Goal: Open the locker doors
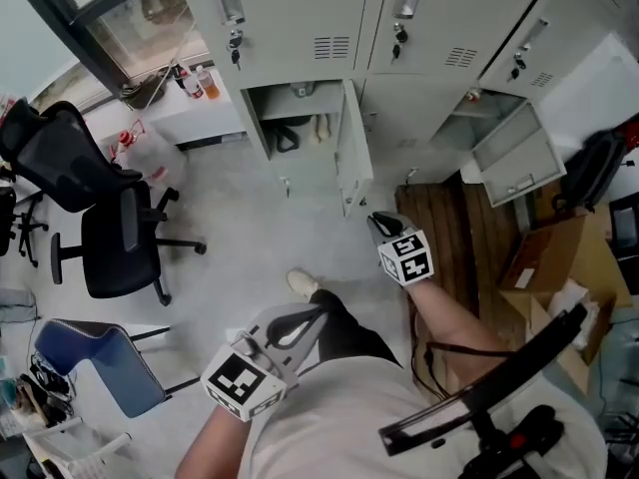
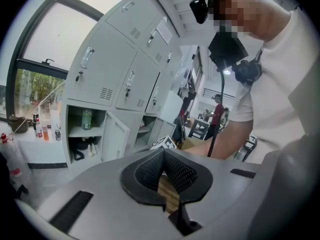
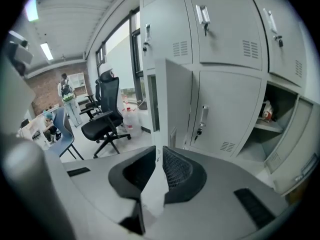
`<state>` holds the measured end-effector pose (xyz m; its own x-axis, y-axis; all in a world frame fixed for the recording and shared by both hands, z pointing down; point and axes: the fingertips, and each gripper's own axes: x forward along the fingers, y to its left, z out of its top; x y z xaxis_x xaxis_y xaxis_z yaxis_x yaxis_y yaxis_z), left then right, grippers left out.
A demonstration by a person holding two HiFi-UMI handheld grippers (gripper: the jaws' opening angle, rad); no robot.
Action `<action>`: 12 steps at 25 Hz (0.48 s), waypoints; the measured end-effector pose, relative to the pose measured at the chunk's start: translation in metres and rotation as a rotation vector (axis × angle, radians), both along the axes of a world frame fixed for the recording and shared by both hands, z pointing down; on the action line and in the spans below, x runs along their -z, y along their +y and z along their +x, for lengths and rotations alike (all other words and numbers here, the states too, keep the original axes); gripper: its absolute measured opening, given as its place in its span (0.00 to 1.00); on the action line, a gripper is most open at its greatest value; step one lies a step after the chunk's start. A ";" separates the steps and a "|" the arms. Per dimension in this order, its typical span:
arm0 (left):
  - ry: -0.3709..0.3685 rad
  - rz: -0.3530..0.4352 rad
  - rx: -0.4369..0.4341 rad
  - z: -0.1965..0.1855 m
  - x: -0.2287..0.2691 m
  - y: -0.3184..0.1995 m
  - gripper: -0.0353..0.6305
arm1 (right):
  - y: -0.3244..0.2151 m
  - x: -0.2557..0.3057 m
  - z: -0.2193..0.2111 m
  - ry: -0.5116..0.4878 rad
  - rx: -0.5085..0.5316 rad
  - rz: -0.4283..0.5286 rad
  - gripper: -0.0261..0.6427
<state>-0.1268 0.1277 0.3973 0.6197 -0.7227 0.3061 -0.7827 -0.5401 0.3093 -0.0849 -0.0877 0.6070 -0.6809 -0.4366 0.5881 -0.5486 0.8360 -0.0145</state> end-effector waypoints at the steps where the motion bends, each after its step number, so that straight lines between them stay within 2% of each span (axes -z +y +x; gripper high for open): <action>1: 0.000 0.011 -0.001 0.002 0.004 0.002 0.07 | 0.007 0.018 0.006 -0.014 0.006 0.011 0.11; 5: 0.019 0.065 -0.014 0.014 0.028 0.005 0.07 | 0.021 0.104 0.031 -0.085 0.002 0.073 0.11; 12: 0.002 0.163 -0.092 0.039 0.079 -0.012 0.07 | -0.005 0.251 0.046 -0.207 -0.025 0.237 0.11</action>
